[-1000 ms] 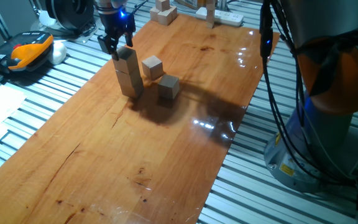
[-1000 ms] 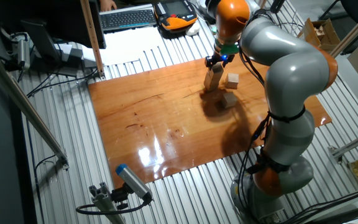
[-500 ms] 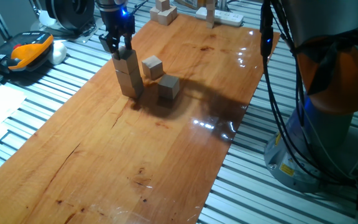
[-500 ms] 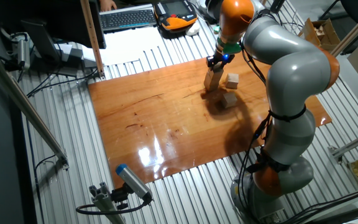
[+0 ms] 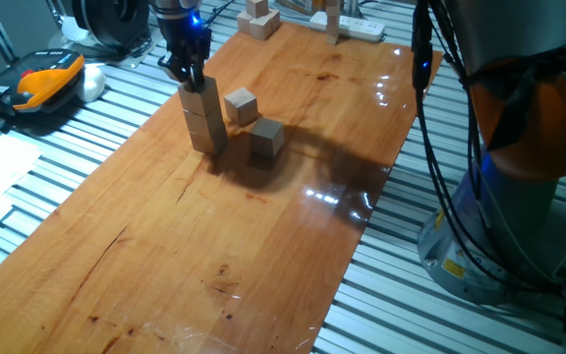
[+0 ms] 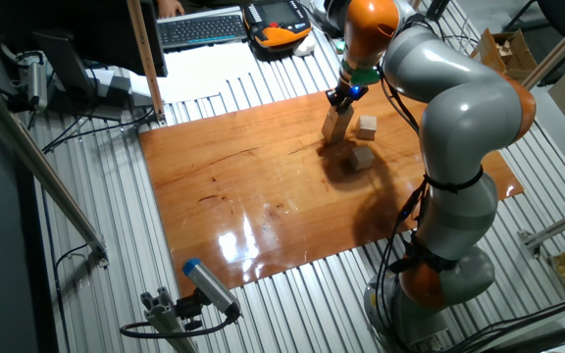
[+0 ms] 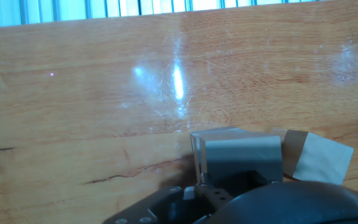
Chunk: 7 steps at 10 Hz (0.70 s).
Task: Stack the blocks in a vertical line of five
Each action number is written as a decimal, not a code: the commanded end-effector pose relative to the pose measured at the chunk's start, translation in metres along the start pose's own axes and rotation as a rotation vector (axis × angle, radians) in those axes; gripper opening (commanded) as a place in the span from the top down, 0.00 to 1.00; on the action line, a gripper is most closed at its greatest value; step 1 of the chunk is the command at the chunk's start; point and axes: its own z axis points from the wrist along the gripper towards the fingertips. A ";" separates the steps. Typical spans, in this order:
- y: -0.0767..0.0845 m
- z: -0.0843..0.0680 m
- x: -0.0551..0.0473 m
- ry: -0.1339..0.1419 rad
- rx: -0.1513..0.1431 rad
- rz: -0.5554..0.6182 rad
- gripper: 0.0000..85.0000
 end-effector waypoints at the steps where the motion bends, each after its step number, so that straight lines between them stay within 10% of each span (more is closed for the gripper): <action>1: 0.000 0.000 0.000 0.000 0.003 -0.002 0.60; 2: 0.000 0.000 0.000 0.005 0.002 -0.003 0.40; 7: 0.002 -0.001 0.002 -0.005 0.002 0.006 0.40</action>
